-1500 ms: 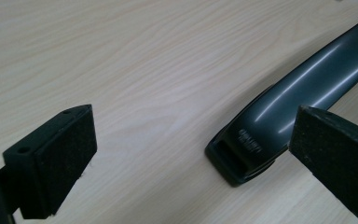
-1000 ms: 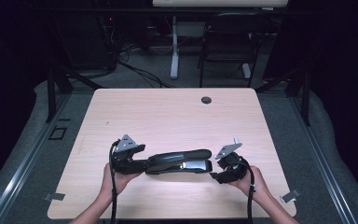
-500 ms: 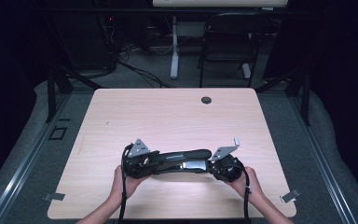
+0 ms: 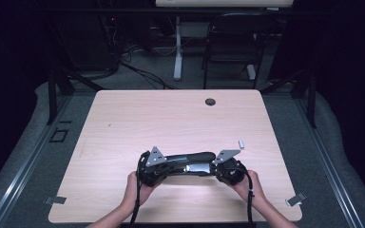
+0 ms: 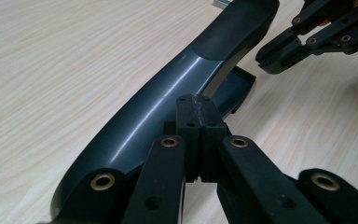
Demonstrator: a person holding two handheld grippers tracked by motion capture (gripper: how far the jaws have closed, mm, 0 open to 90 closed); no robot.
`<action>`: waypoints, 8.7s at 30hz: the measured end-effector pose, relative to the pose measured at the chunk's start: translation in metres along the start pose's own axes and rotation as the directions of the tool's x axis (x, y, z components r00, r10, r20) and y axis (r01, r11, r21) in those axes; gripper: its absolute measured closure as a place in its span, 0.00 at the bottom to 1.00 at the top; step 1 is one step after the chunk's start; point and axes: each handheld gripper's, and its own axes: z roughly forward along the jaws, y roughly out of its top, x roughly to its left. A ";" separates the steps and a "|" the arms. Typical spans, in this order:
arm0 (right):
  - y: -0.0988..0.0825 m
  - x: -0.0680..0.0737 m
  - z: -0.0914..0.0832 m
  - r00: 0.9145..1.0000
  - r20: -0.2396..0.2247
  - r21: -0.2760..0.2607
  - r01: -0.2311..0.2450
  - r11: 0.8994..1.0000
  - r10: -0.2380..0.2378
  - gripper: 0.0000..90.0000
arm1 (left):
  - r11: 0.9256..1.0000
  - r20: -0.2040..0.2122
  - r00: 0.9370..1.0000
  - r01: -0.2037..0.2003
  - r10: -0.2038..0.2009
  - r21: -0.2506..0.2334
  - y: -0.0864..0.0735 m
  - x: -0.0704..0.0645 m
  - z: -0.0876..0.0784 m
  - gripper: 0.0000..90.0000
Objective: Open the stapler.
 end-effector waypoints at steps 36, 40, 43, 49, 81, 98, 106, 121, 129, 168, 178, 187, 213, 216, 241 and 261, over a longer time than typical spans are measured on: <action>-0.003 0.008 0.021 0.995 0.092 -0.022 0.024 0.999 -0.022 1.00 | 0.998 -0.070 0.997 -0.016 0.013 -0.053 -0.004 -0.053 0.067 1.00; -0.005 0.011 0.022 0.994 0.112 -0.052 0.027 0.998 -0.021 1.00 | 0.997 -0.084 0.996 0.013 -0.019 -0.075 -0.004 -0.053 0.071 1.00; -0.006 0.010 0.022 0.994 0.106 -0.063 0.021 0.998 -0.014 1.00 | 0.995 -0.091 0.995 0.036 -0.045 -0.094 -0.004 -0.050 0.071 1.00; -0.009 0.010 0.022 0.994 0.107 -0.084 0.011 0.996 -0.002 1.00 | 0.994 -0.105 0.992 0.059 -0.069 -0.093 -0.005 -0.048 0.073 1.00; -0.012 0.009 0.023 0.994 0.095 -0.113 -0.035 0.993 0.046 1.00 | 0.993 -0.115 0.990 0.071 -0.082 -0.094 -0.001 -0.048 0.083 1.00; -0.013 0.011 0.024 0.993 0.108 -0.123 -0.028 0.992 0.041 1.00 | 0.990 -0.116 0.989 0.082 -0.096 -0.119 0.002 -0.045 0.079 1.00; -0.013 0.011 0.024 0.993 0.112 -0.126 -0.023 0.992 0.037 1.00 | 0.986 -0.106 0.989 0.090 -0.105 -0.139 0.004 -0.044 0.075 1.00; -0.012 0.011 0.024 0.993 0.114 -0.123 -0.021 0.992 0.035 1.00 | 0.980 -0.093 0.990 0.089 -0.107 -0.177 0.011 -0.042 0.065 1.00; -0.012 0.011 0.024 0.993 0.113 -0.124 -0.022 0.992 0.036 1.00 | 0.979 -0.097 0.990 0.083 -0.102 -0.186 0.013 -0.041 0.062 1.00; -0.012 0.010 0.024 0.994 0.106 -0.115 -0.020 0.993 0.033 1.00 | 0.961 -0.096 0.987 0.100 -0.128 -0.256 0.024 -0.030 0.032 1.00; -0.012 0.011 0.024 0.994 0.108 -0.121 -0.021 0.992 0.034 1.00 | 0.959 -0.096 0.987 0.102 -0.132 -0.265 0.025 -0.027 0.026 1.00; -0.012 0.011 0.024 0.994 0.108 -0.118 -0.020 0.993 0.033 1.00 | 0.952 -0.100 0.984 0.115 -0.149 -0.285 0.025 -0.023 0.017 1.00; -0.011 0.011 0.024 0.993 0.118 -0.114 -0.012 0.993 0.025 1.00 | 0.935 -0.114 0.976 0.140 -0.186 -0.327 0.023 -0.013 -0.005 1.00; -0.011 0.011 0.024 0.993 0.117 -0.113 -0.012 0.993 0.026 1.00 | 0.934 -0.112 0.976 0.141 -0.186 -0.329 0.023 -0.012 -0.006 1.00; -0.011 0.012 0.024 0.993 0.118 -0.113 -0.014 0.993 0.028 1.00 | 0.935 -0.145 0.974 0.119 -0.176 -0.335 0.020 -0.010 -0.017 1.00; -0.011 0.012 0.024 0.993 0.120 -0.109 -0.009 0.994 0.023 1.00 | 0.930 -0.179 0.965 0.120 -0.192 -0.348 0.016 -0.003 -0.029 1.00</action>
